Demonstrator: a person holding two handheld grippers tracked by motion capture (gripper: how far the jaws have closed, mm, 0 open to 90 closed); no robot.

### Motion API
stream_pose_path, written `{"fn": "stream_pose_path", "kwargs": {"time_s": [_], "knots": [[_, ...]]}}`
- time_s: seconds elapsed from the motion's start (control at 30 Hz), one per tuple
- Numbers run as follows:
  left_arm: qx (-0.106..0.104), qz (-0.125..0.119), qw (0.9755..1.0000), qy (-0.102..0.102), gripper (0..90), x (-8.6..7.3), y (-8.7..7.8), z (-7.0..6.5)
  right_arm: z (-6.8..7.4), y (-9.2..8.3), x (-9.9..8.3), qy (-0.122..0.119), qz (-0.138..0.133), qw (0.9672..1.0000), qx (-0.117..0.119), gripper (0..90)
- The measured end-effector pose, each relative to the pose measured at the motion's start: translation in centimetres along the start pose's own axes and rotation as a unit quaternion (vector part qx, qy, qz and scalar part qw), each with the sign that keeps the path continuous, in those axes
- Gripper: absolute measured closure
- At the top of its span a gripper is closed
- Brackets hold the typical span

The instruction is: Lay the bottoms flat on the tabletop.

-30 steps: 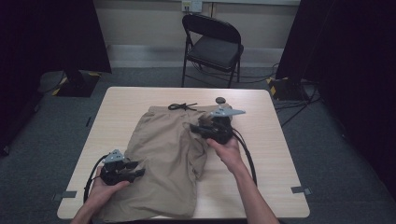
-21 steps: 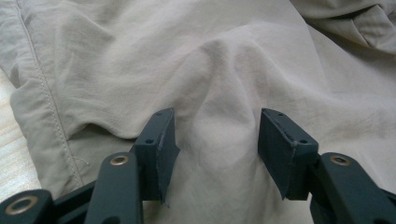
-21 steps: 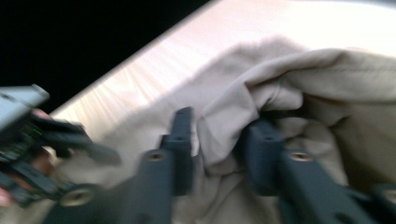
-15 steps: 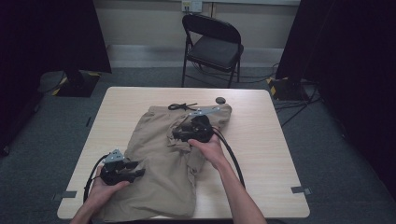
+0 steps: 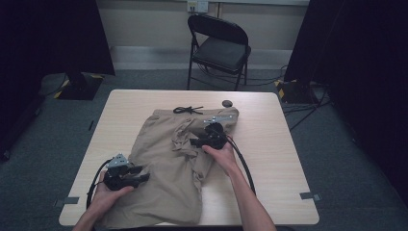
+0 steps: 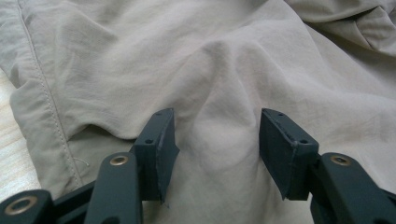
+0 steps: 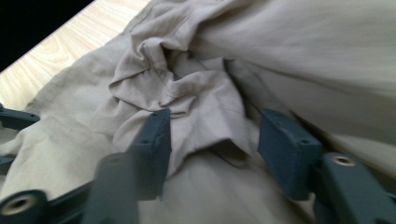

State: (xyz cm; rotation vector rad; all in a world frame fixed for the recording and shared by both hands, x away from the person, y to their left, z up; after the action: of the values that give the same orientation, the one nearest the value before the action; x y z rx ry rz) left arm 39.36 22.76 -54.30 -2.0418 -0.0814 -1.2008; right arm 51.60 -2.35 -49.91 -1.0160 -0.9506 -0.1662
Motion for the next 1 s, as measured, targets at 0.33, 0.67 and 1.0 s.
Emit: {"fn": "stream_pose_path", "kwargs": {"time_s": [0.33, 0.67, 1.0], "knots": [[0.001, 0.001, 1.0, 0.003, 46.2, 0.0, 0.0, -0.1, 9.0, -1.1, 2.4, -0.073, -0.039, 0.9915, 0.101, 88.8], [-0.001, 0.002, 1.0, 0.004, 46.1, 0.0, 0.0, 0.0, 11.2, -0.2, 3.7, -0.087, -0.034, 0.9898, 0.108, 58.5], [0.001, 0.001, 1.0, 0.005, 46.1, 0.0, 0.0, -0.1, -0.3, -4.7, 0.3, -0.009, -0.042, 0.9991, 0.003, 52.7]]}}
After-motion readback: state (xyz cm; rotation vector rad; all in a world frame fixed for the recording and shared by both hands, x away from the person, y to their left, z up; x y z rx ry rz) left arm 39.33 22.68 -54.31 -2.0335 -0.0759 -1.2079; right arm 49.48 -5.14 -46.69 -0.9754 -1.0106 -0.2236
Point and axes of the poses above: each handheld gripper's, and its own axes: y roughly forward along the jaws, x roughly out of its top, z roughly to its left, the point moved 7 cm from there along y, roughly forward along the jaws, and after that the axes turned 8 degrees about -x, right-handed, at the moved point
